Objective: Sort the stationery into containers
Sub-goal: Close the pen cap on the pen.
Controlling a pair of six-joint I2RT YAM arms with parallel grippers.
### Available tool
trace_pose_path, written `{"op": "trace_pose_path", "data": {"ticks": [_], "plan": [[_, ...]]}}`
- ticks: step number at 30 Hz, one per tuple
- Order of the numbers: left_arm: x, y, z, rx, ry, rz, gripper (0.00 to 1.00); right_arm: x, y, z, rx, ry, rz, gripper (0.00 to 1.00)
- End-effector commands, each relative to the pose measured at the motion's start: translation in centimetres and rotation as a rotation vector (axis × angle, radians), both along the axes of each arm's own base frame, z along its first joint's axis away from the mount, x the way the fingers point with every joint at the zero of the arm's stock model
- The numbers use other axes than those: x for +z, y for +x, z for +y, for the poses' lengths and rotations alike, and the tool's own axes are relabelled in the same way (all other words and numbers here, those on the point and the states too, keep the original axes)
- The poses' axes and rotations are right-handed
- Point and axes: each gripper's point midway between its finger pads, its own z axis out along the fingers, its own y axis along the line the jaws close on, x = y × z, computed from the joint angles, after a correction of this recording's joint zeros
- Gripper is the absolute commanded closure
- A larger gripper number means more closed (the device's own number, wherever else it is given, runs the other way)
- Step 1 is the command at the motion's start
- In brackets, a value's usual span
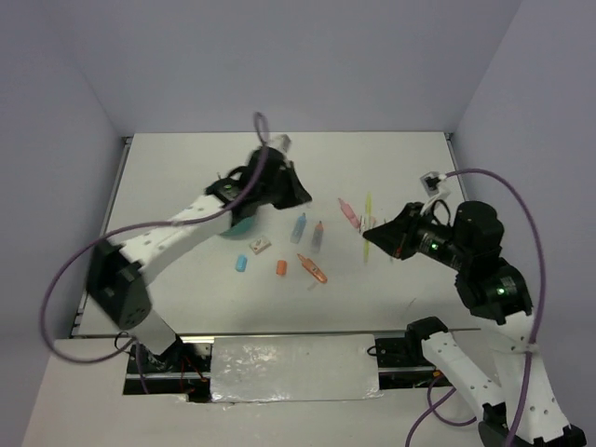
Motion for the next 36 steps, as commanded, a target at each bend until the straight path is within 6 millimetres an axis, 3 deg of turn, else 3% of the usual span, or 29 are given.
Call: {"op": "trace_pose_path", "data": {"ticks": [1,2,3,5,7,10,11,16,24,36], "plan": [[17.1,-2.0,0.9,-0.202,-0.513,-0.360,1.00,0.4,0.0,4.5,0.190,0.214,-0.027,1.00],[16.9,-1.5,2.7,-0.185,-0.552,-0.371,1.00,0.5,0.1,5.1,0.194,0.240,-0.029,1.00],[19.9,-1.8,3.5,-0.204,-0.637,-0.460,1.00,1.3,0.6,6.2,0.215,0.271,-0.065,1.00],[22.3,-3.3,5.4,-0.232,-0.732,-0.497,1.00,1.0,0.1,8.8,0.256,0.268,-0.054,1.00],[24.7,-4.4,6.3,-0.255,-0.802,-0.547,1.00,0.5,0.9,10.9,0.273,0.214,-0.052,1.00],[26.6,-5.4,7.3,-0.281,-0.873,-0.578,1.00,0.7,1.5,12.5,0.253,0.202,-0.077,1.00],[26.4,-5.5,7.6,-0.285,-0.885,-0.571,1.00,0.4,2.0,13.1,0.253,0.196,-0.064,1.00],[26.8,-7.0,8.3,-0.309,-0.927,-0.583,1.00,2.3,2.1,14.9,0.290,0.203,-0.096,1.00],[25.8,-7.1,8.8,-0.280,-0.890,-0.559,1.00,1.9,3.3,16.3,0.296,0.141,-0.099,1.00],[25.2,-6.3,9.2,-0.260,-0.856,-0.567,1.00,3.1,3.6,16.6,0.302,0.155,-0.132,1.00]]}}
